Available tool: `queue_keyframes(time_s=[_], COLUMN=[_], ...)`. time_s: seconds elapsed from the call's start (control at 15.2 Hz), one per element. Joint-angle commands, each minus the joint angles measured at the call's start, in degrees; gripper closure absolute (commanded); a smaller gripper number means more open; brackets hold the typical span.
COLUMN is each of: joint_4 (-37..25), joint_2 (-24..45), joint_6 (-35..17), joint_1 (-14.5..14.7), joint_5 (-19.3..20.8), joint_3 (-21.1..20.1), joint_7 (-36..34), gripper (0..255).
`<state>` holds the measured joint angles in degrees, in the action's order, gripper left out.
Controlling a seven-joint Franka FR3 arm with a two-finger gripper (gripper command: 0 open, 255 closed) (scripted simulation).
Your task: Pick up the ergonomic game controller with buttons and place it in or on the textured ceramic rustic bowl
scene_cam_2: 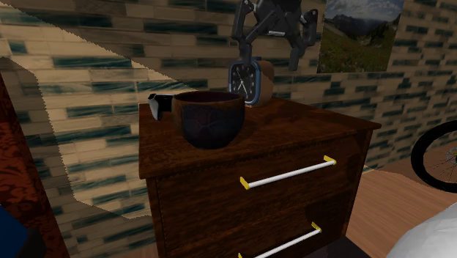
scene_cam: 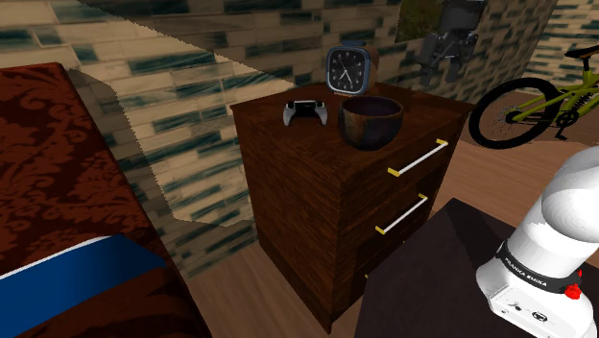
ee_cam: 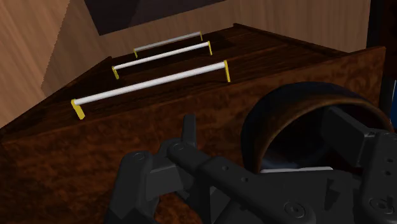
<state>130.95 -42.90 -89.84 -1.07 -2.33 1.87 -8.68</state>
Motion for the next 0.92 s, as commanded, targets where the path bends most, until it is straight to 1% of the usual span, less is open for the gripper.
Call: queue_keyframes(time_s=[0.0, 0.46, 0.86], joint_4=[0.0, -3.4, -8.6], joint_2=[0.0, 10.6, 20.8], joint_6=[0.0, -11.4, -19.2], joint_1=[0.0, 1.8, 2.5], joint_5=[0.0, 2.6, 7.2], joint_3=[0.0, -6.0, -11.1], joint_7=[0.0, -1.8, -4.5], gripper=[0, 0, 0])
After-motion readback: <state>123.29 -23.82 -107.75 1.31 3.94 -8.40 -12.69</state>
